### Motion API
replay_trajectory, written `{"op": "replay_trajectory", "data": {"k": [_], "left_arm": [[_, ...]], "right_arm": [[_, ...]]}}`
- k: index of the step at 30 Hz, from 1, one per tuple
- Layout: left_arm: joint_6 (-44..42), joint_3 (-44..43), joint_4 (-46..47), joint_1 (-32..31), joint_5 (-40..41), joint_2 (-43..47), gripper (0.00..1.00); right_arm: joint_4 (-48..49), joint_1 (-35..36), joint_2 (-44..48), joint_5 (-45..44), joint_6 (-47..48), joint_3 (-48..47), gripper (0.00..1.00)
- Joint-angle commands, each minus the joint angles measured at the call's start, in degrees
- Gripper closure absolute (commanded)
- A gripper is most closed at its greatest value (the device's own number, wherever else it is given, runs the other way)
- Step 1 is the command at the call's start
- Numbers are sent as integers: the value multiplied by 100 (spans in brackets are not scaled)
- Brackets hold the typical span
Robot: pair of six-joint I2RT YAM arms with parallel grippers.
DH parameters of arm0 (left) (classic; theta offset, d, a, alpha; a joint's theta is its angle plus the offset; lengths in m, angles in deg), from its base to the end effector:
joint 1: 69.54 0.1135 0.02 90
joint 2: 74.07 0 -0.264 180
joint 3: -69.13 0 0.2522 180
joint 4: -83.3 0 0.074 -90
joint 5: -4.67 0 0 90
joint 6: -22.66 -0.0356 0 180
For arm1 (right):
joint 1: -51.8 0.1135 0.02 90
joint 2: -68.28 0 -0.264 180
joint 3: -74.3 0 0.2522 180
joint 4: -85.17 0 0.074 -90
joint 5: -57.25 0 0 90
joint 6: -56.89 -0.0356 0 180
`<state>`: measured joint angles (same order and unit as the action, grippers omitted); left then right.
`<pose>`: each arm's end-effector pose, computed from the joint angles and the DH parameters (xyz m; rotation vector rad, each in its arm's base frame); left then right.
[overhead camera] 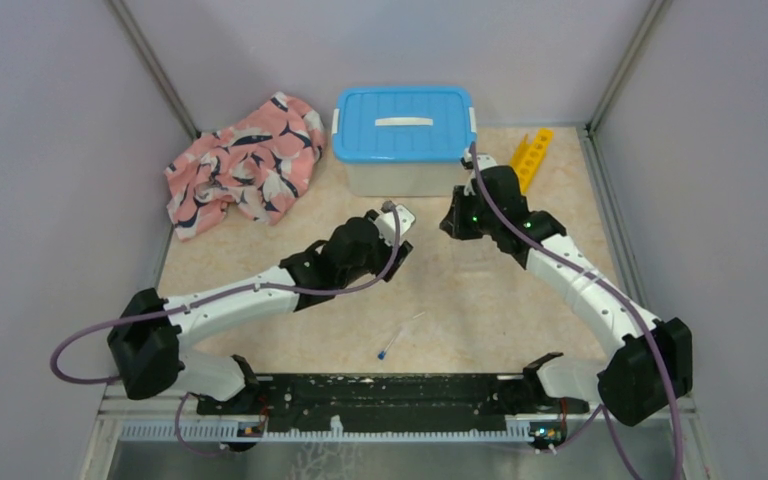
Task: Organize the chemistry lab equipment
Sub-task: Pick up the test tube at the center of the board, then insert the test tube into the slot of the test tube rack.
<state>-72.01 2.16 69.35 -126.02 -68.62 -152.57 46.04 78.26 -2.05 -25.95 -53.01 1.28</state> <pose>0.1809 -0.2545 0.2753 0.8570 1.8148 -0.2871 0.2408 0.1245 0.3090 -0.1972 2.2546 0.5730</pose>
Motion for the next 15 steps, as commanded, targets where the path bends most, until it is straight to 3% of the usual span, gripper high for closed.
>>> {"op": "replay_trajectory", "data": {"k": [1,15], "left_arm": [[247,-266,-678,-24,-619,-208,33],[733,-242,-1829,-328,-1470,-661,39]], "right_arm": [[-295,10,35,-660,296,-370,99],[-827,80,-242,-1948,562,-404,99]]}}
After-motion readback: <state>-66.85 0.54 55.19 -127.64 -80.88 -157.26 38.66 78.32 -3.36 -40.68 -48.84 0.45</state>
